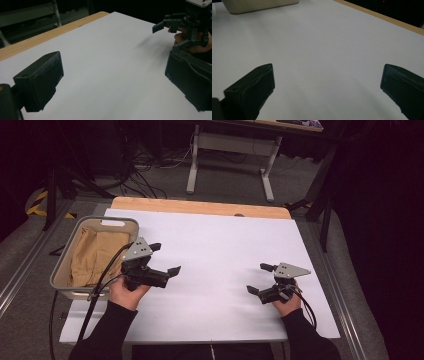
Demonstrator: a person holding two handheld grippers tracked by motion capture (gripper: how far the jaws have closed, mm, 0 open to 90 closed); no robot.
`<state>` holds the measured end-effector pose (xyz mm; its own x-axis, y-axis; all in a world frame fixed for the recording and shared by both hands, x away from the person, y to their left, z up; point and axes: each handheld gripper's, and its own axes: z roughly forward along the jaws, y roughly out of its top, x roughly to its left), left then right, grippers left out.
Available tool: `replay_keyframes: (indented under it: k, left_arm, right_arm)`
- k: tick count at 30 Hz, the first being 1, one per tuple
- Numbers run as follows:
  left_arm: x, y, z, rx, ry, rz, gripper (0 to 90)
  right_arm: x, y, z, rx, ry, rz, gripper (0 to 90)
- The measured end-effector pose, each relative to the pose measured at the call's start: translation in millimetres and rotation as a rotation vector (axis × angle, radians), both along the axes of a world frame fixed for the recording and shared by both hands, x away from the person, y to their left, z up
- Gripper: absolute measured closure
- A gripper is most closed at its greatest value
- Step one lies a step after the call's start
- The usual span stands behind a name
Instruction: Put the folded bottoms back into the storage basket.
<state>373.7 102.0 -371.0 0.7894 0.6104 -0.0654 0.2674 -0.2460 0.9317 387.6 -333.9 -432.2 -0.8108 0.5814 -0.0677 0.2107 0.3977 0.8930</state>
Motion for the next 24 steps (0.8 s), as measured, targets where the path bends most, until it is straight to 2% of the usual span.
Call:
replay_keyframes:
  k: [5, 8, 13, 16, 19, 22, 24]
  left_arm:
    - [4.8, -13.1, -18.7, -0.005, 0.014, -0.017, 2.7]
    - [7.4, -21.1, -31.3, -0.013, 0.031, -0.054, 2.3]
    - [9.5, -28.5, -47.8, -0.023, 0.031, -0.068, 1.4]
    - [10.3, -34.1, -58.7, 0.023, 0.019, -0.048, 1.4]
    - [14.0, -37.2, -68.8, 0.012, 0.049, -0.058, 1.3]
    - [15.6, -40.8, -76.2, 0.020, 0.048, -0.062, 0.9]
    - [16.7, -42.9, -79.8, 0.020, 0.074, -0.074, 0.9]
  right_arm:
    - [-0.3, -0.2, 0.2, 0.007, 0.004, 0.007, 0.0]
    - [-0.7, -0.7, 0.5, 0.012, 0.001, 0.012, 0.0]
    - [-0.7, -0.5, 0.4, 0.012, 0.000, 0.010, 0.0]
    - [-0.8, -0.2, 0.4, 0.012, -0.004, 0.013, 0.0]
    - [-1.1, -0.3, 0.6, 0.015, -0.002, 0.015, 0.0]
    - [-1.3, -0.3, 0.8, 0.013, -0.005, 0.018, 0.0]
    - [-2.0, -0.3, 1.1, 0.014, -0.006, 0.019, 0.0]
